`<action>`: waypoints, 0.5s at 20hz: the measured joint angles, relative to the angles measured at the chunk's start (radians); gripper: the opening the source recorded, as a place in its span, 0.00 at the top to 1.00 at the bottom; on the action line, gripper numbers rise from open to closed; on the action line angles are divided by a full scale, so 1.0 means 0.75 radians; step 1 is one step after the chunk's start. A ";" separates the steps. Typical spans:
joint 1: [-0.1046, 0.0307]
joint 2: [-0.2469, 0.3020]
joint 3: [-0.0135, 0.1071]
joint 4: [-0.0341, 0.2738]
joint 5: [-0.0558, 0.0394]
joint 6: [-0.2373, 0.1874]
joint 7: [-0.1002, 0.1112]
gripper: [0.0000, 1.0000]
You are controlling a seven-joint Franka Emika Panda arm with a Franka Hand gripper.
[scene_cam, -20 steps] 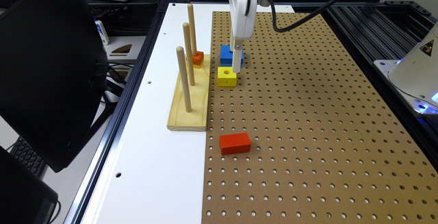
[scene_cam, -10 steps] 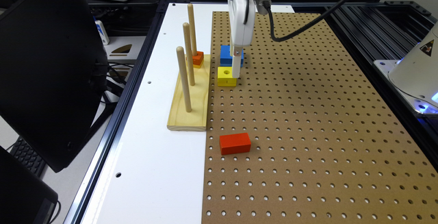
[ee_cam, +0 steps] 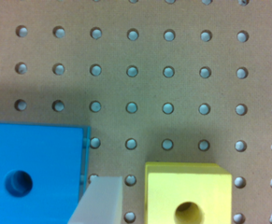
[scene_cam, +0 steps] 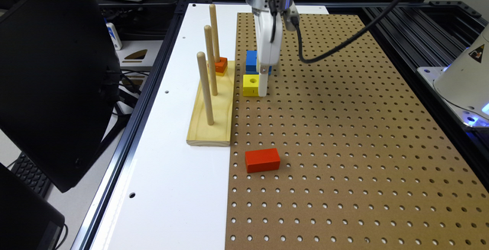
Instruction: Pick up yellow block.
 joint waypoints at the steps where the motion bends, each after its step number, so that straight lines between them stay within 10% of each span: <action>1: 0.000 0.000 0.000 0.001 0.000 0.000 0.000 0.00; 10: 0.000 0.000 0.000 0.012 0.000 0.000 0.000 0.00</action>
